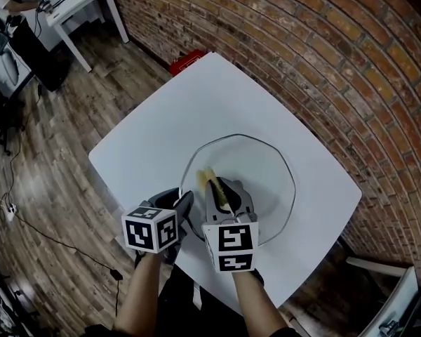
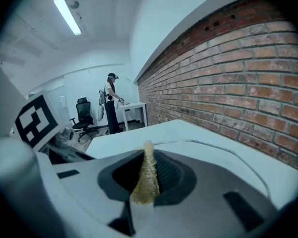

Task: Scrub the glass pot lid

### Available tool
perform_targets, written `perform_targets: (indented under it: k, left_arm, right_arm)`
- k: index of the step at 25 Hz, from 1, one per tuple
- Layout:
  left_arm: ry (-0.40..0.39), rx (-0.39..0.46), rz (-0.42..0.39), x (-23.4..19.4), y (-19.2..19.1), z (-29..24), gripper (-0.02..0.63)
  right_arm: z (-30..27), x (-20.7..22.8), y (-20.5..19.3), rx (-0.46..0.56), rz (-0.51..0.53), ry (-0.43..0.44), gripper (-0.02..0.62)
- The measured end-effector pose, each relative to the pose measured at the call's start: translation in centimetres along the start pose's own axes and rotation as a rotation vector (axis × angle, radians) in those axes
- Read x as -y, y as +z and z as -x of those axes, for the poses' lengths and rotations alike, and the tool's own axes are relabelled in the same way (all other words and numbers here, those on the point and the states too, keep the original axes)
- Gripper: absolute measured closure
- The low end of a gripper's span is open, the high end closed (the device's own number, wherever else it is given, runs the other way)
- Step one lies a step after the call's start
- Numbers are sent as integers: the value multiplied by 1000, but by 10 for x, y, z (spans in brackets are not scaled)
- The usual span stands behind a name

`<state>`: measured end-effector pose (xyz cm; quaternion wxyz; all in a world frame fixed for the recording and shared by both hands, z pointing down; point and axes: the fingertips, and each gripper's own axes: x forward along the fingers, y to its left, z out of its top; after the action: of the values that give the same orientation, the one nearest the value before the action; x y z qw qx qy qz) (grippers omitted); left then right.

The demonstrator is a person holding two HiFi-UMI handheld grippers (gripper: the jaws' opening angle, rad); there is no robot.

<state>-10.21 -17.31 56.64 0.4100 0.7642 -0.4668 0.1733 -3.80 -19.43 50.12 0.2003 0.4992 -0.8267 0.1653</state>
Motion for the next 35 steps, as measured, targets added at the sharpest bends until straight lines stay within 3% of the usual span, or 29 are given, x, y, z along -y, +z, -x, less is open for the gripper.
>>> perform_targets:
  k: [10, 29, 35]
  left_arm:
    - [1, -2, -4, -1, 0, 0, 488]
    - [20, 4, -10, 0, -1, 2, 488]
    - [19, 10, -10, 2, 1, 2, 488]
  right_arm:
    - [-5, 11, -21, -60, 9, -35, 537]
    - [48, 154, -45, -116, -80, -361, 537]
    - [61, 172, -42, -111, -77, -414, 537]
